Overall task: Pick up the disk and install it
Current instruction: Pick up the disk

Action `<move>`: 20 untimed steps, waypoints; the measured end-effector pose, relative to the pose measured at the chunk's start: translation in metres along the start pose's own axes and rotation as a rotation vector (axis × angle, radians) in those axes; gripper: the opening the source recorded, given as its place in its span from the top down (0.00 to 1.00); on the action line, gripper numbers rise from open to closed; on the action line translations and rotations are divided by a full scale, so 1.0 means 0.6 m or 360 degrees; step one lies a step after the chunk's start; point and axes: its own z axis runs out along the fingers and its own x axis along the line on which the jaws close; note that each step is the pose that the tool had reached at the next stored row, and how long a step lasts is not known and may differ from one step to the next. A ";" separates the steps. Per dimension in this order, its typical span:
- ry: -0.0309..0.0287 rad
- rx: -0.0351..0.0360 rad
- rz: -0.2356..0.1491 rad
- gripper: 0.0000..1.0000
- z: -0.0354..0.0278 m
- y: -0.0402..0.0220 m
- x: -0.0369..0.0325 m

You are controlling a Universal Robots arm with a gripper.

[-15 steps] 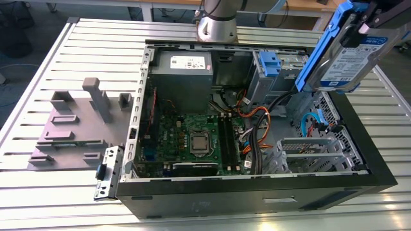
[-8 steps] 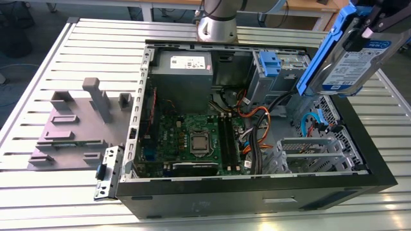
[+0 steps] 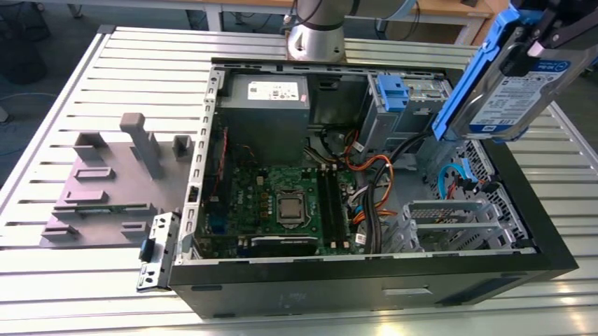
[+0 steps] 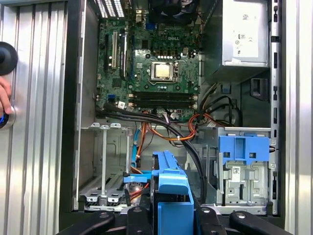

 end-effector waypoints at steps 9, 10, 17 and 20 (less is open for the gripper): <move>0.00000 0.0000 0.0000 0.64 0.000 0.000 0.005; 0.00000 0.0000 0.0000 0.64 0.000 0.000 0.005; 0.00000 0.0000 0.0000 0.64 0.000 0.000 0.008; 0.00000 0.0000 0.0000 0.64 0.000 0.000 0.009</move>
